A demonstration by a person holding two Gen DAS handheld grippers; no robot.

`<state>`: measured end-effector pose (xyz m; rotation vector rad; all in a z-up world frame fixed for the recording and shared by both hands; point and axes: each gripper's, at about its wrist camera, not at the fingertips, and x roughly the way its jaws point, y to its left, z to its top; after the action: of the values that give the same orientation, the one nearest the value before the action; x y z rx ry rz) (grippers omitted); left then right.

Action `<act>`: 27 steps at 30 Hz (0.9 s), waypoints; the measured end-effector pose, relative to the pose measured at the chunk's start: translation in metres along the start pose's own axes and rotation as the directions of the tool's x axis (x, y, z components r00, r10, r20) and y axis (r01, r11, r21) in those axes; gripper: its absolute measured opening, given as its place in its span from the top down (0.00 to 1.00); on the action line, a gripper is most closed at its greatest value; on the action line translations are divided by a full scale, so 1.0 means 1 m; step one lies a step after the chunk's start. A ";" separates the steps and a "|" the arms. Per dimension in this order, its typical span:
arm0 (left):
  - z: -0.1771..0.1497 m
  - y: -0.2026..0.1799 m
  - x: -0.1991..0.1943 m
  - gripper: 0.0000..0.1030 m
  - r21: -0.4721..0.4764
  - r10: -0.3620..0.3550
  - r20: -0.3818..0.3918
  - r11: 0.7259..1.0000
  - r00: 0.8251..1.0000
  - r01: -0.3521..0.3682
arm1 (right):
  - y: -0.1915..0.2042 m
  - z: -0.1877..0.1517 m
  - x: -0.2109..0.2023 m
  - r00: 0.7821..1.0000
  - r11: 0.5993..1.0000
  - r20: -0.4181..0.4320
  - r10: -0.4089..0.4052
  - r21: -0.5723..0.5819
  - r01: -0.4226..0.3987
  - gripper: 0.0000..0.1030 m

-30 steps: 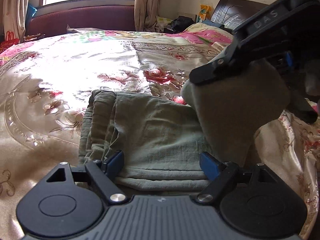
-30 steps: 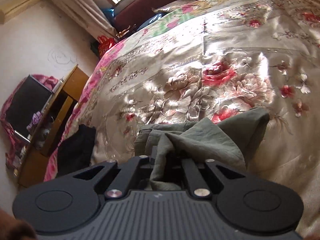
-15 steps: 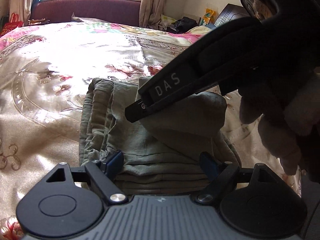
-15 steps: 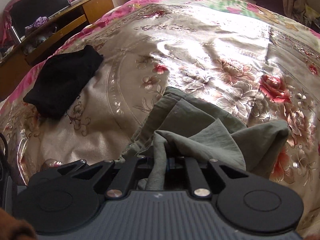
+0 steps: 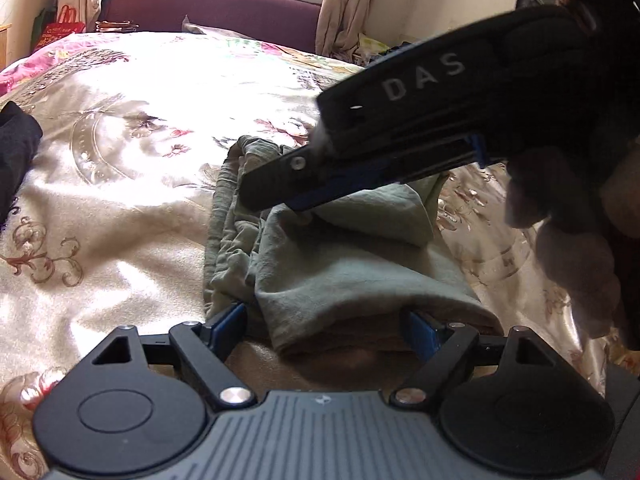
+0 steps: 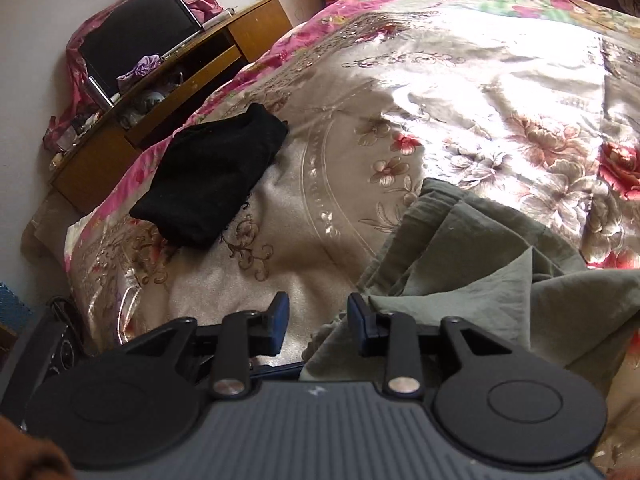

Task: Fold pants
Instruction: 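Fold the pants end over the stack with the right gripper and release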

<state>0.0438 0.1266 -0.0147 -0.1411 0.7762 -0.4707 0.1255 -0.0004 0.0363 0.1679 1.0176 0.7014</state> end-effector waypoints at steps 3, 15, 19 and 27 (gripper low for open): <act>0.001 -0.001 0.003 0.07 -0.001 -0.007 0.007 1.000 1.000 0.007 | -0.017 -0.006 -0.017 0.997 0.997 0.018 -0.076 0.024 0.075 0.66; -0.002 -0.009 0.005 0.06 0.036 -0.001 0.009 0.999 1.000 0.001 | -0.057 -0.045 -0.031 0.985 0.985 -0.091 -0.145 0.083 0.152 0.67; -0.004 -0.004 0.001 0.06 0.031 -0.010 0.012 0.999 1.000 0.010 | -0.066 -0.029 -0.019 0.978 0.972 -0.045 -0.203 0.113 0.207 0.68; -0.005 -0.005 0.004 0.05 0.043 -0.012 0.009 0.999 1.000 0.011 | -0.072 0.051 -0.006 0.942 0.956 0.165 -0.292 0.089 0.281 0.68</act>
<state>0.0411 0.1207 -0.0192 -0.1075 0.7558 -0.4969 0.1985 -0.0504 0.0358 0.1317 0.8719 0.3804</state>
